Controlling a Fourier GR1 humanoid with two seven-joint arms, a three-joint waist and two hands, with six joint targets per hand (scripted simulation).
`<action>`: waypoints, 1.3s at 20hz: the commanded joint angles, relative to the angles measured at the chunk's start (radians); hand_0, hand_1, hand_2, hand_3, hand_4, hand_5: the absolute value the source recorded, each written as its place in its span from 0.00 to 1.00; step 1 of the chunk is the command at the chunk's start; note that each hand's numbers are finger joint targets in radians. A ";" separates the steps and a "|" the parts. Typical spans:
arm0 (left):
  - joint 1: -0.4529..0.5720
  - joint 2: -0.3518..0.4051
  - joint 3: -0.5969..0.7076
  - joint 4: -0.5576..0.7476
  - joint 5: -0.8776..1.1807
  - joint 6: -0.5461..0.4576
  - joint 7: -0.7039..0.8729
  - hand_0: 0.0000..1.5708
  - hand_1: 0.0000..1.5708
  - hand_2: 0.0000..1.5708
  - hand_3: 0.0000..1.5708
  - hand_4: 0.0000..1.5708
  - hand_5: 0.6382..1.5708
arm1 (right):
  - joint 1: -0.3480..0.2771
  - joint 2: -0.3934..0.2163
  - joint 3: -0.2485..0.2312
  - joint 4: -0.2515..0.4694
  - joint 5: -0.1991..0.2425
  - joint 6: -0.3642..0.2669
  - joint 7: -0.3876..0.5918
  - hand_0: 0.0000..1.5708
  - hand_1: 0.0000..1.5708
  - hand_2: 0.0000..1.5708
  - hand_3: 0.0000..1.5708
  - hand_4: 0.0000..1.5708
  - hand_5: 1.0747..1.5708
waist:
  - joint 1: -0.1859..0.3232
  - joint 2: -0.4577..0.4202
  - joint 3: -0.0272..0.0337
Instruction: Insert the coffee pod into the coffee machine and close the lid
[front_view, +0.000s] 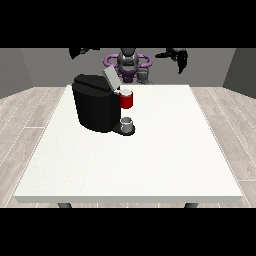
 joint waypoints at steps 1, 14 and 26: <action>0.043 -0.038 -0.013 -0.061 0.044 -0.016 0.013 0.00 0.00 0.00 0.00 0.02 1.00 | -0.053 -0.010 0.015 -0.028 -0.010 0.033 0.026 0.00 0.00 0.00 0.00 0.00 1.00 | 0.037 0.022 0.0004; 0.150 -0.023 -0.075 -0.312 0.164 -0.031 0.087 0.00 0.00 0.00 0.00 0.00 1.00 | -0.210 -0.011 0.049 0.016 0.060 0.061 0.013 0.00 0.00 0.00 0.00 0.08 1.00 | 0.097 0.162 0.0005; 0.226 -0.026 -0.146 -0.552 0.233 0.028 0.223 0.00 0.00 0.00 0.00 0.00 1.00 | -0.271 0.013 0.006 0.178 0.033 0.110 -0.055 0.00 0.00 0.00 0.00 0.00 1.00 | 0.057 0.246 0.0005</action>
